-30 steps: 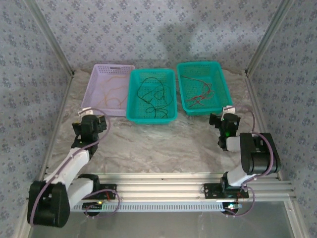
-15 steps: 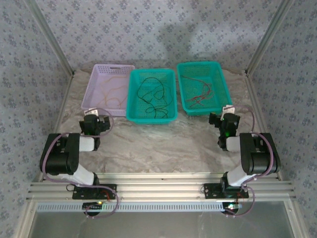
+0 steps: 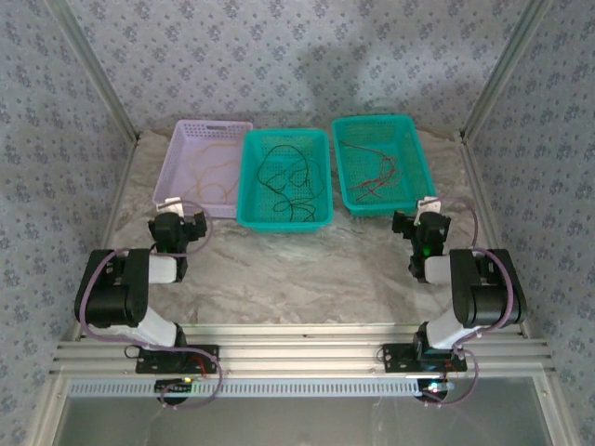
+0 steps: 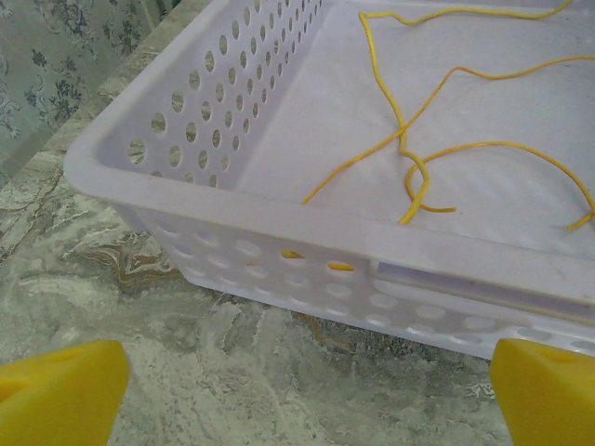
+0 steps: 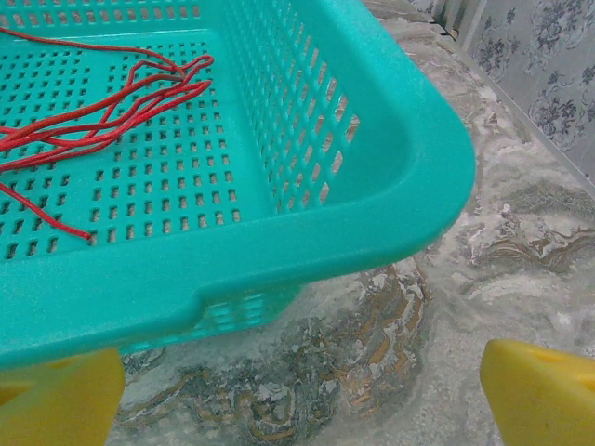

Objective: Untangle the cables

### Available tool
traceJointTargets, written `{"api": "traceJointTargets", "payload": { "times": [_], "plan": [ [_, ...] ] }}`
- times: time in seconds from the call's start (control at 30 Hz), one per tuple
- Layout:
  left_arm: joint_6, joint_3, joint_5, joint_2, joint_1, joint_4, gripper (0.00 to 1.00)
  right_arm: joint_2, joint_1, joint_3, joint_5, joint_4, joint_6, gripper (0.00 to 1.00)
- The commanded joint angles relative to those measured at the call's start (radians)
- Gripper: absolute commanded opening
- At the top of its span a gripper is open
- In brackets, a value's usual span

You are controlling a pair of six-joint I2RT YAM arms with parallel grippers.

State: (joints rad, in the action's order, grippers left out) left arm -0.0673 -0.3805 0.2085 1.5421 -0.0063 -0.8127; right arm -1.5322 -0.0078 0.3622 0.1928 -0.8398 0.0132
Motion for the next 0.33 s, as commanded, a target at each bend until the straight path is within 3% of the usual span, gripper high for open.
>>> {"api": "traceJointTargets", "payload": {
  "times": [0.0, 0.13, 0.3],
  "plan": [
    [0.013, -0.015, -0.015, -0.009, 0.001, -0.034, 1.00, 0.009, 0.000, 0.004, -0.009, -0.016, -0.012, 1.00],
    [0.029, -0.031, -0.122, -0.008, 0.017, -0.004, 1.00, 0.009, 0.002, 0.004, -0.009, -0.016, -0.012, 1.00],
    [0.030, -0.029, -0.124, -0.007, 0.020, -0.009, 1.00, 0.009, 0.001, 0.004, -0.009, -0.016, -0.012, 1.00]
  ]
}}
